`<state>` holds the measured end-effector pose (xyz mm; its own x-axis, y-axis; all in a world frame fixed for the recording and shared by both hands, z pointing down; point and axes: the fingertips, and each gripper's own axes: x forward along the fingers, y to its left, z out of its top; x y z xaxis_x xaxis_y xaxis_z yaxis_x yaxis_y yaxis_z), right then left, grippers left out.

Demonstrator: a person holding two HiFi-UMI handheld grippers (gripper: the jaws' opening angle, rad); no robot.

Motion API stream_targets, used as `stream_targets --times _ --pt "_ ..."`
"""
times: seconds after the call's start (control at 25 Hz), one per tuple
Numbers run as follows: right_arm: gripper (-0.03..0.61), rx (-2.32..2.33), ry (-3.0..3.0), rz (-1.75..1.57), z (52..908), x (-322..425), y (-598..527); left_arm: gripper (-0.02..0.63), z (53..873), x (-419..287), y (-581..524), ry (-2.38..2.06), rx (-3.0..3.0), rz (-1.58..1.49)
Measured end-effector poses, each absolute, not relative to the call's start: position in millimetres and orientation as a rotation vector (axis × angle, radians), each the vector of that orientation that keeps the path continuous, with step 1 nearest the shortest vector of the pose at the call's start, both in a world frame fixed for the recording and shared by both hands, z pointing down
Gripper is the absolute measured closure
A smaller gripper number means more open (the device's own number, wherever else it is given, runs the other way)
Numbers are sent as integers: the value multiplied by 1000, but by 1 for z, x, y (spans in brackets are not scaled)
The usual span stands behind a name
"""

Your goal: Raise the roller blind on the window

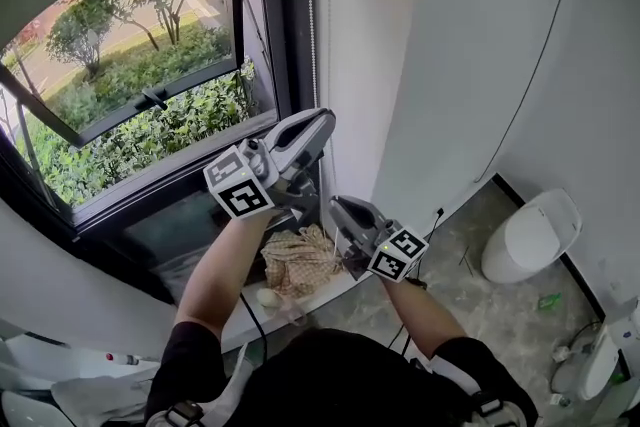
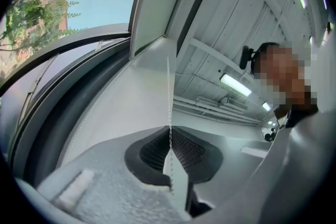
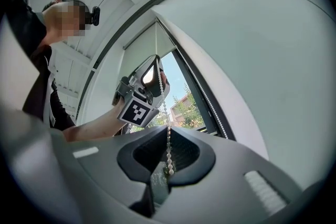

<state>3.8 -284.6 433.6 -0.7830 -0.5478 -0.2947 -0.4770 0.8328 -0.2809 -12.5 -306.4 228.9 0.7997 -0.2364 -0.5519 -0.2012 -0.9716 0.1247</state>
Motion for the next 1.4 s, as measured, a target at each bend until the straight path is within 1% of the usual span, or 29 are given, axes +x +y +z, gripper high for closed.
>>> stream_targets --times 0.08,0.16,0.28,0.48,0.6,0.68,0.76,0.96,1.04,1.12,1.24,1.4 --pt "561 -760 2668 -265 440 2 -281 604 235 -18 -304 -328 2868 -977" --pt "561 -764 2717 -265 459 -1 -276 604 250 -17 -301 -335 2860 -969" --pt "561 -818 2762 -378 506 1 -274 603 293 -11 -302 -444 2896 -866" --pt "561 -963 2927 -611 611 -5 -272 601 398 -14 -311 -629 2778 -706" --pt "552 -934 2964 -640 624 -3 -260 600 416 -16 -306 -642 2732 -699" --pt "444 -885 2983 -567 606 -2 -259 600 411 -16 -305 -661 2772 -651" --pt "423 -846 2981 -437 573 -1 -263 600 409 -16 -306 -670 2799 -617" --pt "427 -777 2836 -91 445 10 -278 598 411 -26 -309 -697 2764 -662" --pt "453 -771 2767 16 394 9 -282 600 411 -25 -307 -696 2771 -656" --pt "460 -784 2711 104 349 3 -287 598 410 -23 -304 -696 2787 -644" --pt "468 -793 2627 124 297 -5 -297 598 411 -23 -301 -708 2796 -637" --pt "468 -747 2567 111 252 -18 -305 598 412 -26 -298 -717 2777 -662"
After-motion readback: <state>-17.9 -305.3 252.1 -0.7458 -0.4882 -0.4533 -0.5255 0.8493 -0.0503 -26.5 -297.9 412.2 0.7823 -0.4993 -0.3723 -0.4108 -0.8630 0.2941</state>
